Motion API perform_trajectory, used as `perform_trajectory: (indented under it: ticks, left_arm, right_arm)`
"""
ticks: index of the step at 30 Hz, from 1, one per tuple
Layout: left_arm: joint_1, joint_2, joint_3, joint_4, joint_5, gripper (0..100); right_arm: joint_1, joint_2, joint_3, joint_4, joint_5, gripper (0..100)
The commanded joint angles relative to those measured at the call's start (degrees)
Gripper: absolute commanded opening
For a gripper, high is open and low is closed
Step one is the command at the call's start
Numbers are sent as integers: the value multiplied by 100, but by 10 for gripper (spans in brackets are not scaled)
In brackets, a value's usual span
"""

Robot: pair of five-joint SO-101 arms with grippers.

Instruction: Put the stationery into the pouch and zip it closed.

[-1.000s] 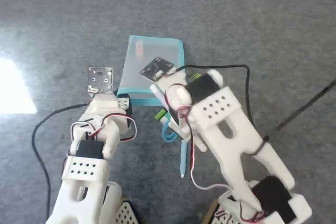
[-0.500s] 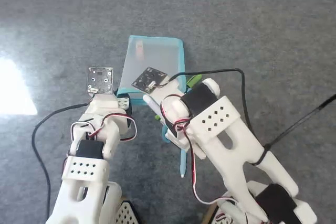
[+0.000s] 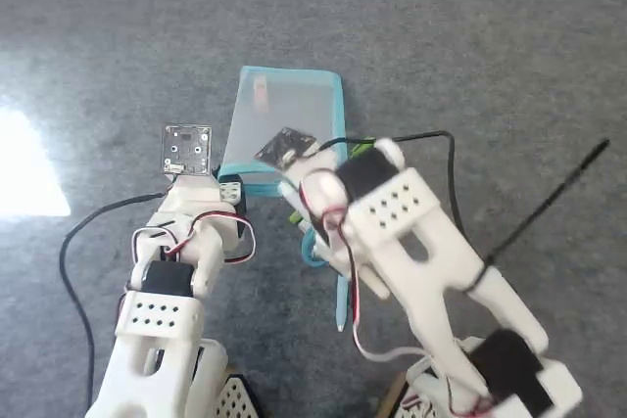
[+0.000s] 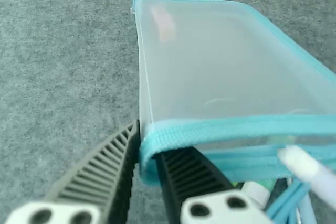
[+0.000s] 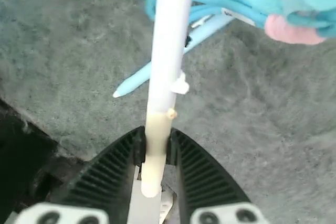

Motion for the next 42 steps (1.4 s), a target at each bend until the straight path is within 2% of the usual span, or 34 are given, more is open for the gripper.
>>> perform_trajectory:
  ticks: [1,6,14,16,20,22,24,28,32,35,37,42]
  left_arm:
    - [18,-35,-259,-18,88,15]
    - [18,-35,-259,-18,88,15]
    - [18,-26,-259,0,88,15]
    - [18,-26,-251,9,88,15]
    - [18,-35,-189,-18,-35,15]
    - [18,-35,-189,-18,-70,15]
    - [18,-35,-189,-26,-70,15]
    - [18,-35,-180,-26,-70,15]
    - [18,-35,-189,-26,-70,15]
    - [18,-35,-198,-26,-70,15]
    - [18,-35,-198,-26,-70,15]
    - [18,-35,-198,-26,-88,15]
  right_arm:
    - [215,400,-853,224,-211,6]
    - [215,1182,-1714,233,-308,6]
    - [224,2044,-3736,-13,-1090,14]
    - [224,2193,-4141,-48,-1029,69]
    - [189,2404,-4360,-4,-941,292]
    - [171,2431,-4360,4,-862,369]
    - [136,2352,-4378,84,-879,375]
    - [119,1587,-4325,233,-835,309]
    - [119,303,-2892,171,-615,295]
    - [48,-374,-897,-215,-281,322]
    - [40,-673,475,-857,-246,338]
    - [-233,-927,2664,-2431,-932,343]
